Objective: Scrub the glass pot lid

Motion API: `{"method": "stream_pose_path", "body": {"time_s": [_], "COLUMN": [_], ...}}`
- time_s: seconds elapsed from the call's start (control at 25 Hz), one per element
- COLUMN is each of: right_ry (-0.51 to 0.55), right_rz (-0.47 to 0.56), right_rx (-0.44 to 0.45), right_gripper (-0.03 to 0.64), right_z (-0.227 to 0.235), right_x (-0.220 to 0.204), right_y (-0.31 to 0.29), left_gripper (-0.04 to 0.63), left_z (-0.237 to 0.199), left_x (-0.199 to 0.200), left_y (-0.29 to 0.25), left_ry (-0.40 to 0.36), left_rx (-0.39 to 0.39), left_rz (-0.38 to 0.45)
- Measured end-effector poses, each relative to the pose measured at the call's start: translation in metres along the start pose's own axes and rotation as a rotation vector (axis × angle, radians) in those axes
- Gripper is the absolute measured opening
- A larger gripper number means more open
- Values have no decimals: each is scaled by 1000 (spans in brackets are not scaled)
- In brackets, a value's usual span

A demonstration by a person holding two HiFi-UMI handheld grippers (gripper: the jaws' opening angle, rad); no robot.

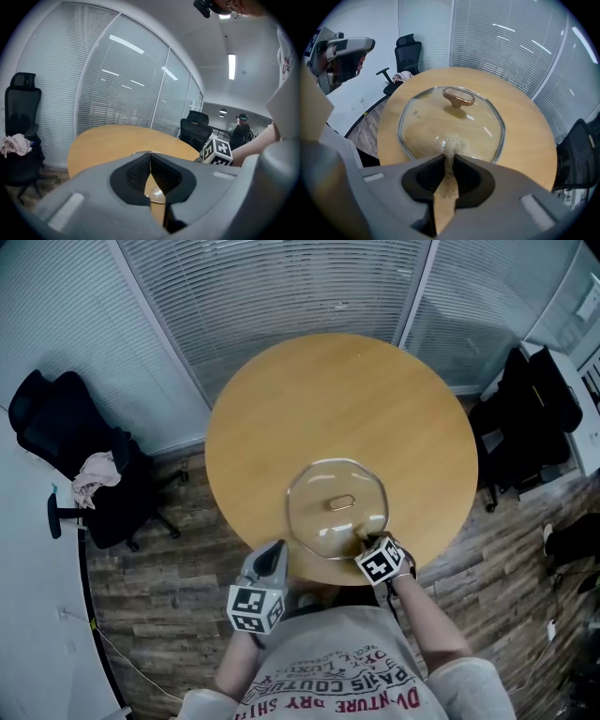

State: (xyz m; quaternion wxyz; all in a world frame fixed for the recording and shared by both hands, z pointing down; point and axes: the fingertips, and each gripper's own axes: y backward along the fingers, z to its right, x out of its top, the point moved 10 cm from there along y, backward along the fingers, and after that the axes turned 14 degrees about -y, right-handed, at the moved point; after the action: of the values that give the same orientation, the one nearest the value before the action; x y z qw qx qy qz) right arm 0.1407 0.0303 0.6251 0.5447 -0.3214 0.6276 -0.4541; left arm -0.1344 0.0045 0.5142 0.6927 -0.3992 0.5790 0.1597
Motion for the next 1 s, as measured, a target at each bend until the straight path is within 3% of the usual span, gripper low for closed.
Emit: {"method": "stream_pose_path", "body": {"time_s": [0.48, 0.68, 1.0], "right_ry": [19, 59, 112], "right_rz": [-1, 8, 153], "right_rx": [38, 126, 150], "right_gripper": [58, 57, 54], "right_z": [-54, -65, -40], "right_x": [6, 7, 19], "right_y": [-2, 0, 33], "left_gripper": [8, 8, 8], "left_z": [-20, -14, 6], "left_x": [-18, -13, 7], "left_y": [30, 33, 27], "left_ry": [11, 13, 19], "left_rx": [7, 45, 140], "left_rz": [-4, 1, 10]}}
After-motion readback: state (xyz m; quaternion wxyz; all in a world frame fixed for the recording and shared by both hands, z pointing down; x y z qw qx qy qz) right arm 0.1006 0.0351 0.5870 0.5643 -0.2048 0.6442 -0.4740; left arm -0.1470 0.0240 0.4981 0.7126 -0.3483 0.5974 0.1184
